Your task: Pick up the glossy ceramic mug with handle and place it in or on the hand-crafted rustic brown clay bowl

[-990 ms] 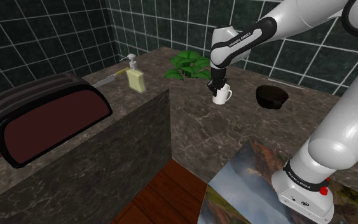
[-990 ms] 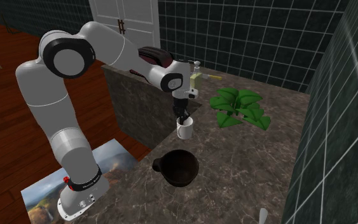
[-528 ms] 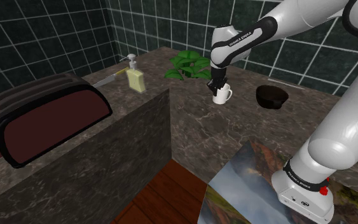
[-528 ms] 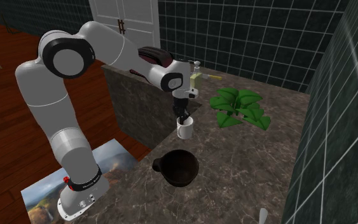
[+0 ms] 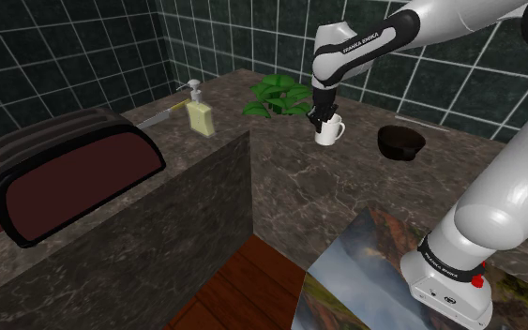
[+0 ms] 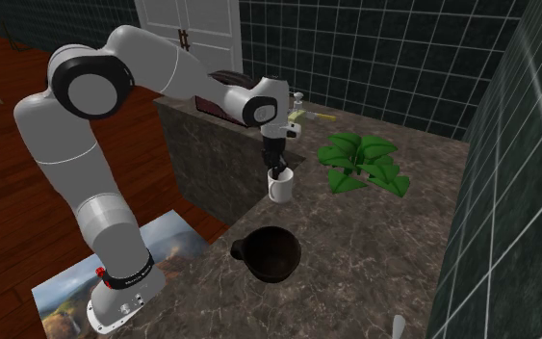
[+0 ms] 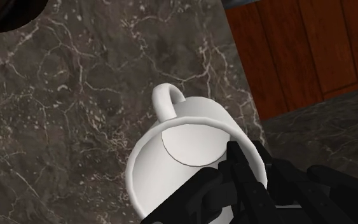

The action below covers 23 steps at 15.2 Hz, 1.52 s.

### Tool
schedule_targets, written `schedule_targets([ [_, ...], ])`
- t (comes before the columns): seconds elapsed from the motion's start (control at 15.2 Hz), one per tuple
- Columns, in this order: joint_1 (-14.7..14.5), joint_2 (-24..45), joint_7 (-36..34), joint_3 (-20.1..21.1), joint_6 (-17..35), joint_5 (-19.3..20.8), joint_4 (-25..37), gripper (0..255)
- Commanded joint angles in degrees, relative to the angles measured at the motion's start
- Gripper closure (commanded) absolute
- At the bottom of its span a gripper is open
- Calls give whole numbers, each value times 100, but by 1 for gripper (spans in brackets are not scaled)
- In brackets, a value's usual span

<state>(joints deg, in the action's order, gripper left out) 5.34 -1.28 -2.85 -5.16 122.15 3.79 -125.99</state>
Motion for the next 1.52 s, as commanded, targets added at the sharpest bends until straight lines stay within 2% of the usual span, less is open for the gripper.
schedule_targets([
  [0.0,-6,-92,-6,7,-166,2,72,255],
  [1.45,-22,-539,55,31,-1840,-5,1302,255],
])
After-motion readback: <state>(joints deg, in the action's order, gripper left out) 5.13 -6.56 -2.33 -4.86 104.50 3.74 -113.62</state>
